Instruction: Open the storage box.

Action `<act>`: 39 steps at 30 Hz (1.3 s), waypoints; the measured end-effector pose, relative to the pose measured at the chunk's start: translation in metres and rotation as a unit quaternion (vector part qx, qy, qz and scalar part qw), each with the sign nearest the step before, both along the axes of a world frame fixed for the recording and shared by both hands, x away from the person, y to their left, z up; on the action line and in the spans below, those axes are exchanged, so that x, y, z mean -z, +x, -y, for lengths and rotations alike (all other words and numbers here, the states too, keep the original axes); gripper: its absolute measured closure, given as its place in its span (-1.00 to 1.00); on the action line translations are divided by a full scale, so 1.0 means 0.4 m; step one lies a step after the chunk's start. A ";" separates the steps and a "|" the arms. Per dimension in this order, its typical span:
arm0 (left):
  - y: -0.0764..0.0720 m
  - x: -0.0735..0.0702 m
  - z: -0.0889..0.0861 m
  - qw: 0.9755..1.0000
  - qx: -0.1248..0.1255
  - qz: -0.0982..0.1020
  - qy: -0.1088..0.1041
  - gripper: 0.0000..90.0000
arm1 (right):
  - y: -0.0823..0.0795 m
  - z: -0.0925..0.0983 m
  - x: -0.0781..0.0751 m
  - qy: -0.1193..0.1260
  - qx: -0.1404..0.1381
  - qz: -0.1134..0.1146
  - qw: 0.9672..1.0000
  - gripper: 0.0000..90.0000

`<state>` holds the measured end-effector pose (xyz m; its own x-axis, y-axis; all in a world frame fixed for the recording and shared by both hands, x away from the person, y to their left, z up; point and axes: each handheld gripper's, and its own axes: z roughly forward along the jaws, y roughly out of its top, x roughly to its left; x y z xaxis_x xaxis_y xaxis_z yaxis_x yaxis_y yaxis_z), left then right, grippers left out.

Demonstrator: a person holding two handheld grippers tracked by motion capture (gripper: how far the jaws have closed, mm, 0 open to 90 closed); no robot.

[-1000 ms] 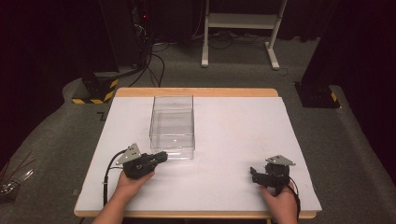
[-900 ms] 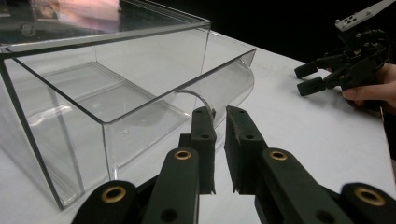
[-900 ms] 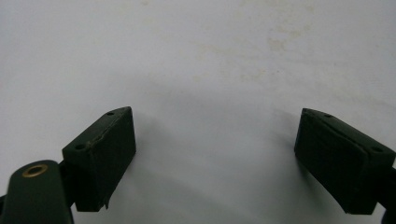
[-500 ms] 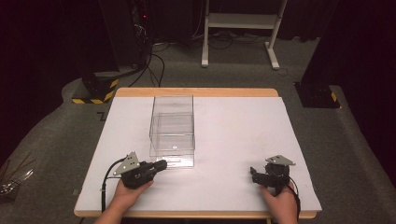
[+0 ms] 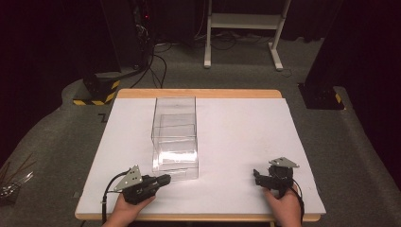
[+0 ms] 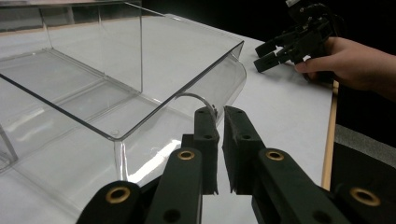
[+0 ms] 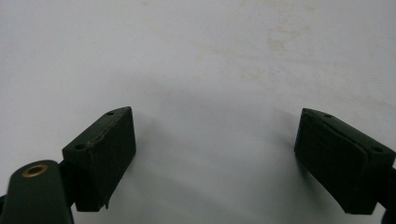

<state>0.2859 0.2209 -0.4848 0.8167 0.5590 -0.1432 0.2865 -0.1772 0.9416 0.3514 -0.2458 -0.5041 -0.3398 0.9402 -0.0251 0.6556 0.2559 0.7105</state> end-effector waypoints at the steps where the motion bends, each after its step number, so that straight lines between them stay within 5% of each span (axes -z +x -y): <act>1: -0.003 0.001 -0.001 1.000 0.001 -0.002 0.000 0.87 | 0.000 0.000 0.000 0.000 0.000 0.000 1.000 -0.72; 26: -0.046 0.005 -0.025 1.000 0.023 -0.009 -0.009 0.85 | 0.000 0.000 0.000 -0.001 0.000 0.000 1.000 -0.72; 32: -0.051 -0.008 -0.040 1.000 0.015 -0.012 -0.019 0.54 | 0.000 0.000 0.000 0.000 0.000 0.000 1.000 -0.72; 39: -0.063 -0.034 -0.065 0.999 0.011 0.006 -0.038 0.53 | 0.000 0.000 0.000 0.000 0.000 0.000 1.000 -0.72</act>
